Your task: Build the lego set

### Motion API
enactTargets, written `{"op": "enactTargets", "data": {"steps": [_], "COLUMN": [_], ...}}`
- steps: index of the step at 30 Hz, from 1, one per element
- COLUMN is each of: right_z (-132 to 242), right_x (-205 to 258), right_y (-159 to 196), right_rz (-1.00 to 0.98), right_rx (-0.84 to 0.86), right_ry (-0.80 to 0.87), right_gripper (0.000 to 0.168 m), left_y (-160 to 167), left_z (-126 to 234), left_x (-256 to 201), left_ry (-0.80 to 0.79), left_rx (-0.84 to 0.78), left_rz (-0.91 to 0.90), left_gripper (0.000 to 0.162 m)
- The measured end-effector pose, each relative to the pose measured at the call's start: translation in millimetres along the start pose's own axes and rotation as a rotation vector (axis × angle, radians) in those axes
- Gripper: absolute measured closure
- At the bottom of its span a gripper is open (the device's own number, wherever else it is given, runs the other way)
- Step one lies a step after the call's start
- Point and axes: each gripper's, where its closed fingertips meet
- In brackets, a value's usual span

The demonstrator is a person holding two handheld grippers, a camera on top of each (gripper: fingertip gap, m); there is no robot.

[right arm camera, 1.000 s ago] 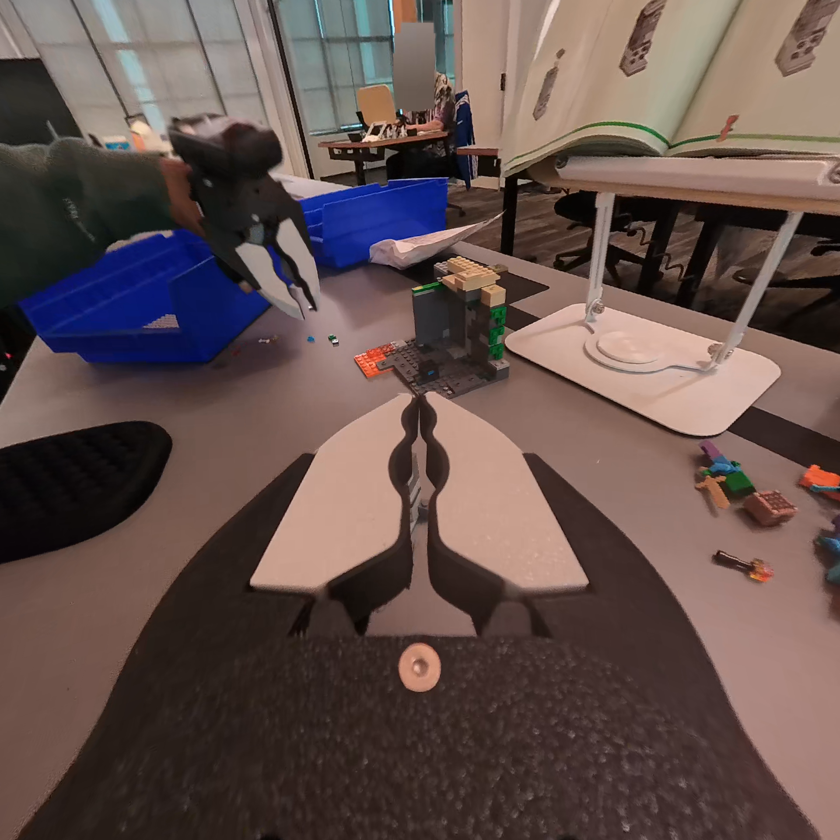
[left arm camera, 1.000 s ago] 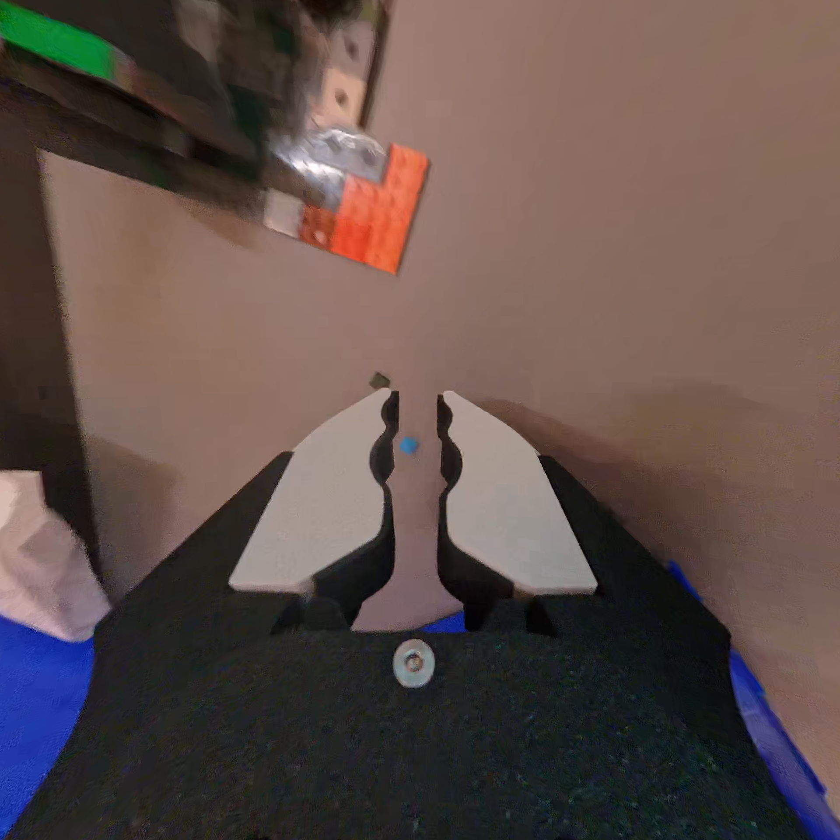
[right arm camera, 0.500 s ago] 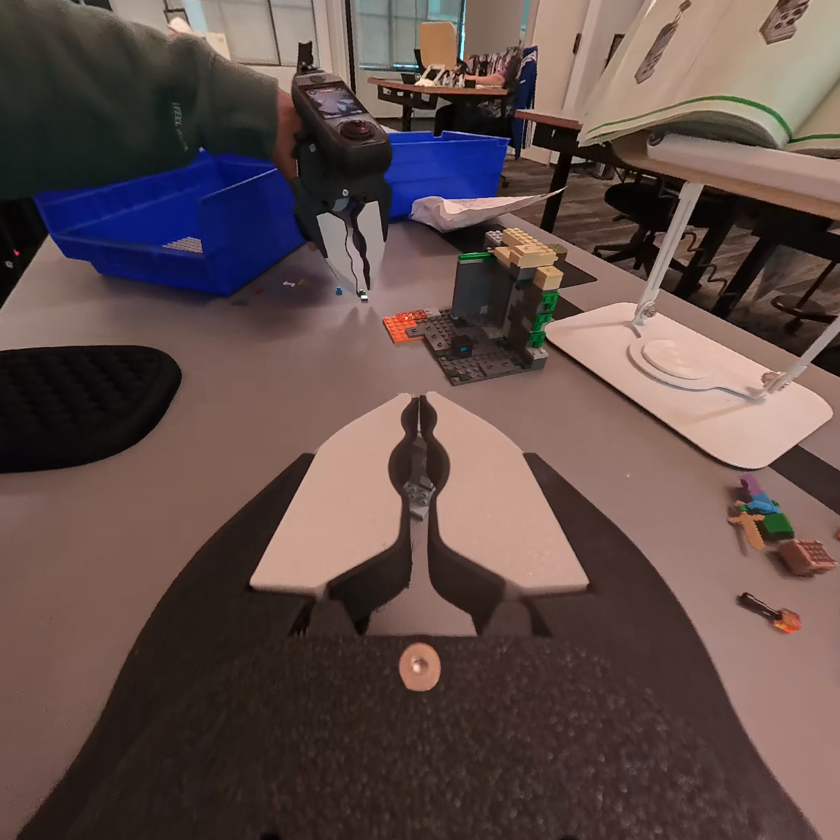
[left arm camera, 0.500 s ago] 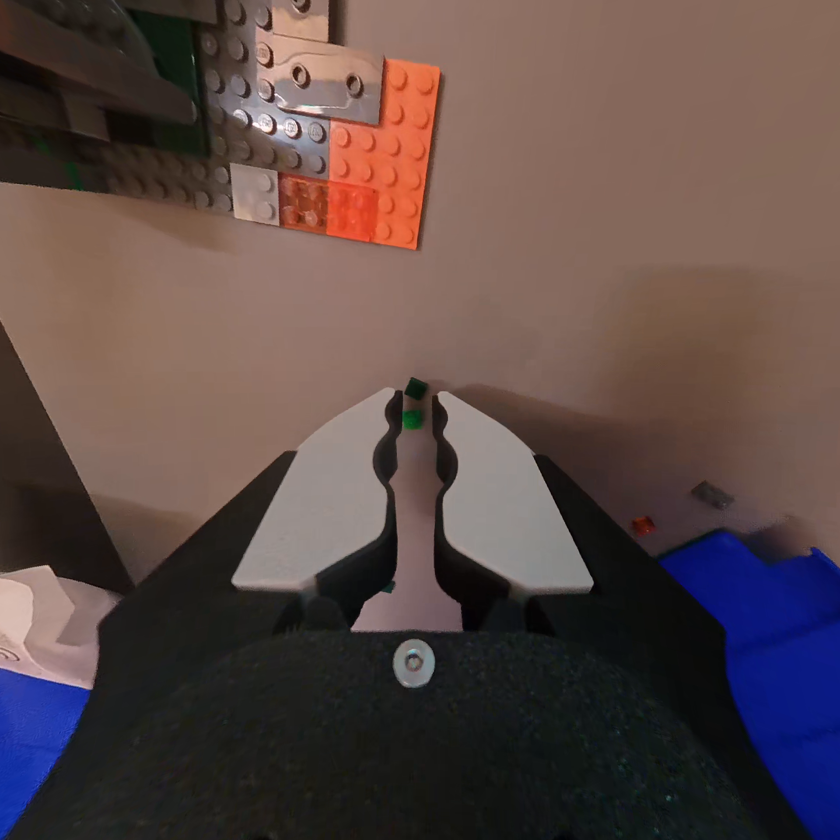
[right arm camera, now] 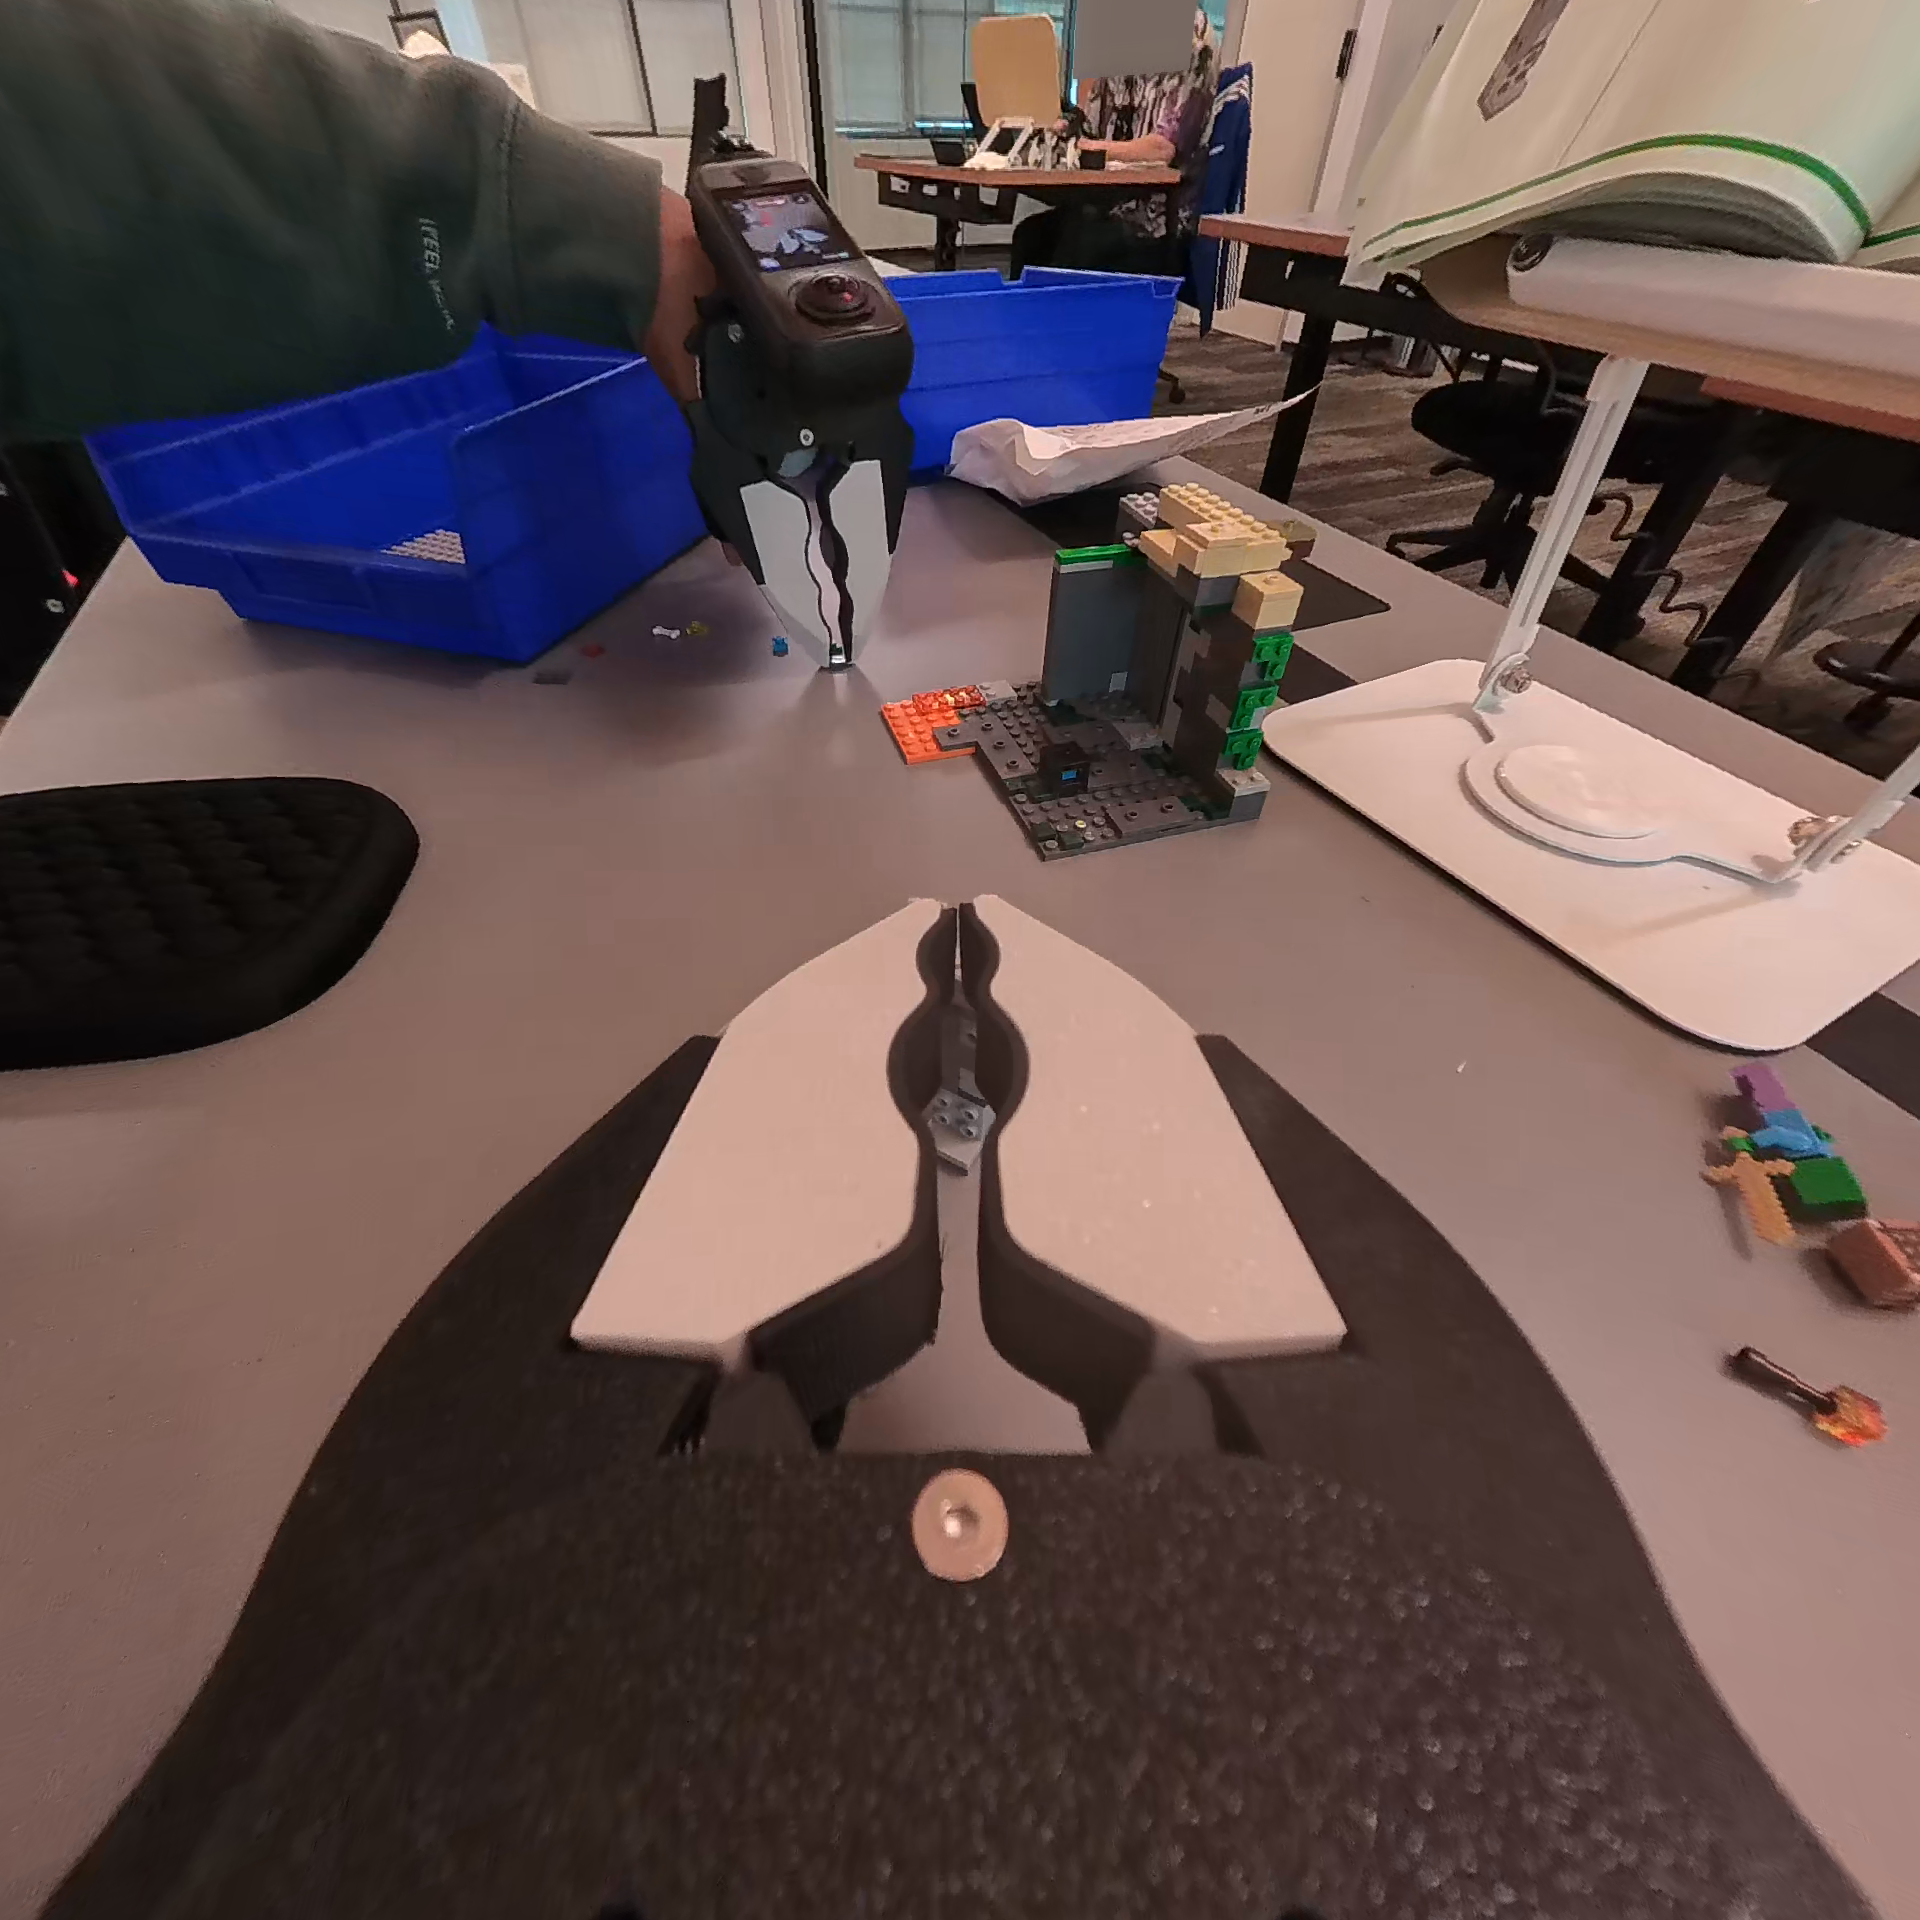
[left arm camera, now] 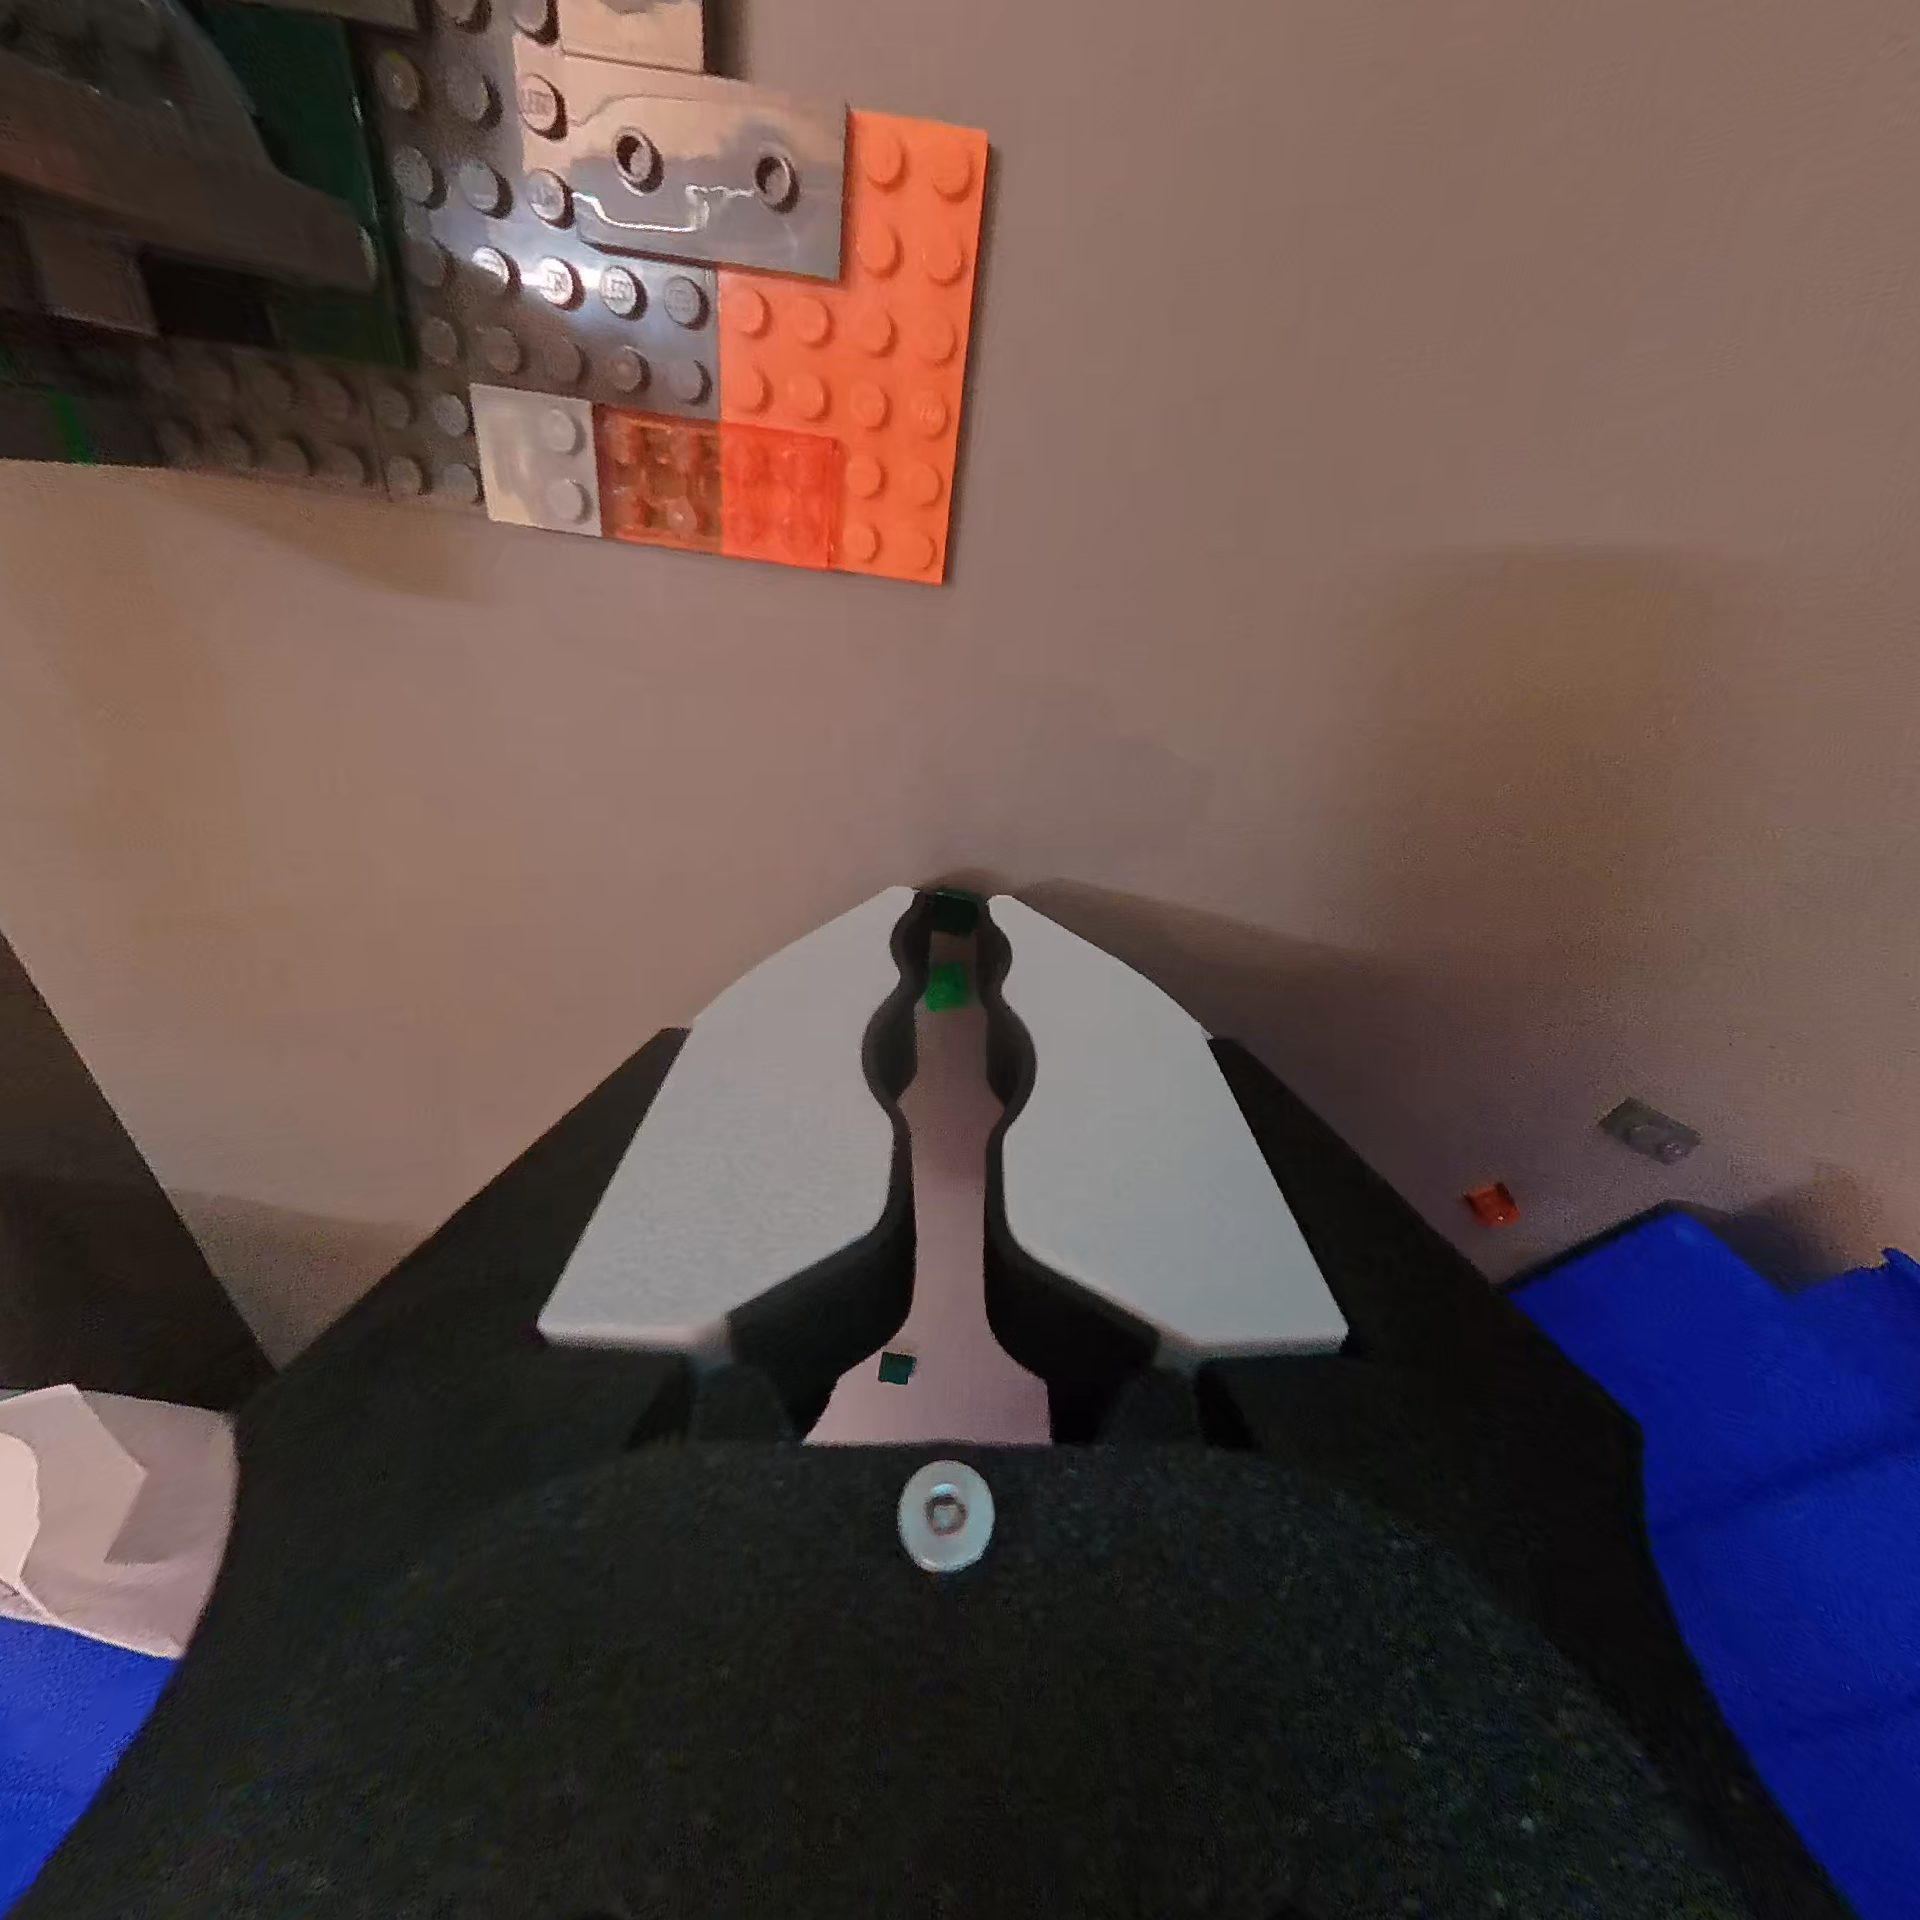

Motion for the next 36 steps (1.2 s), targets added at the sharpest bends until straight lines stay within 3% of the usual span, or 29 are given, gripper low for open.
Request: {"op": "enactTargets", "data": {"steps": [9,17,24,29,36], "right_z": [2.4,6.5,15.8,18.4,12.2], "right_x": [-2.6,-16.8,-34.9,-38.3,-28.7], "right_y": [-1.7,-0.1,3.2,4.5,8.5], "right_rz": [-0.001,-0.021,-0.087,-0.068,-0.017], "right_rx": [-0.008,-0.027,-0.057,-0.049,-0.014], "right_ry": [0.009,0.074,0.152,0.177,0.148], "right_gripper": [0.168,0.168,0.168,0.168,0.168], "left_y": [-12.3,-110.2,-181.6,-210.9,-220.1], "left_z": [5.4,41.4,42.0,31.3,4.0], "left_x": [-17.6,-86.7,-130.7,-148.4,-181.3], "left_ry": [-0.003,-0.038,-0.01,0.033,0.122], "left_rx": [-0.018,-0.189,-0.252,-0.247,-0.178], "left_rz": [0.034,-0.059,-0.013,0.04,0.042], "left_gripper": [0.155,0.155,0.155,0.155,0.155]}}
Point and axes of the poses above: each gripper's, where its closed fingertips meet, z back along the fingers, y out of its underside, x = y × z across the jaws, and after that the axes turned 13 degrees about z, right-handed
